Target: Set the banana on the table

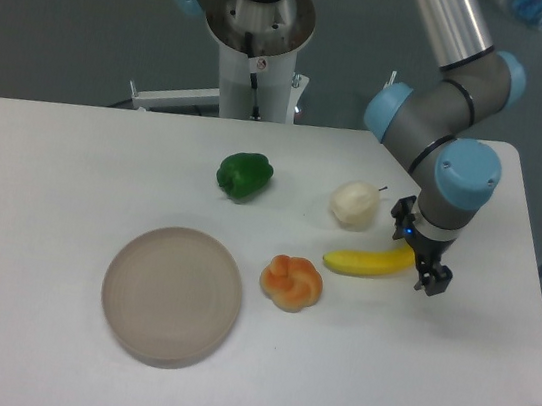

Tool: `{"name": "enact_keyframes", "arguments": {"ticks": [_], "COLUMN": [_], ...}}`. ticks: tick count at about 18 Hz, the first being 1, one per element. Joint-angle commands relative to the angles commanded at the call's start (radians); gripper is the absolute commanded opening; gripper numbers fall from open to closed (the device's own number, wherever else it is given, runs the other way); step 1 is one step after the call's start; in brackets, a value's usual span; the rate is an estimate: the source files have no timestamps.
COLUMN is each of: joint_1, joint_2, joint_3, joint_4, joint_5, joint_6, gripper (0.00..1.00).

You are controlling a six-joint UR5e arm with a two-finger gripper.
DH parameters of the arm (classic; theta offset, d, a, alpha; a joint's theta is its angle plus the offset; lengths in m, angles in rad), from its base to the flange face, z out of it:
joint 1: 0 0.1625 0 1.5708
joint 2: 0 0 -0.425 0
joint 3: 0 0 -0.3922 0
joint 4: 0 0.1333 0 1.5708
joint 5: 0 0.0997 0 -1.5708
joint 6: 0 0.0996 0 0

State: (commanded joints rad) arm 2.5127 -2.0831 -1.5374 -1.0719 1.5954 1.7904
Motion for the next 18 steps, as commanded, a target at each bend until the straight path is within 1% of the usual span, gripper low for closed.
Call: {"name": "enact_keyframes", "arguments": {"ticks": [3,4,8,10,18], "joint_1": [-0.009,-0.012,-0.025,-0.034,-0.048], "joint_2": [-0.032,-0.038,-0.083,-0.107,-0.126], "joint_3": [0.091,0.114,0.196,0.229,0.227], "joint_4": [-0.081,-0.095,-0.102,-0.100,-0.091], "joint_5": [-0.011,-0.014,-0.061,-0.064,-0.049], "joint_6": [-0.054,-0.060,-0.152,-0.164,-0.180], "gripper": [1.00,1.00,1.00,1.00,1.00]}}
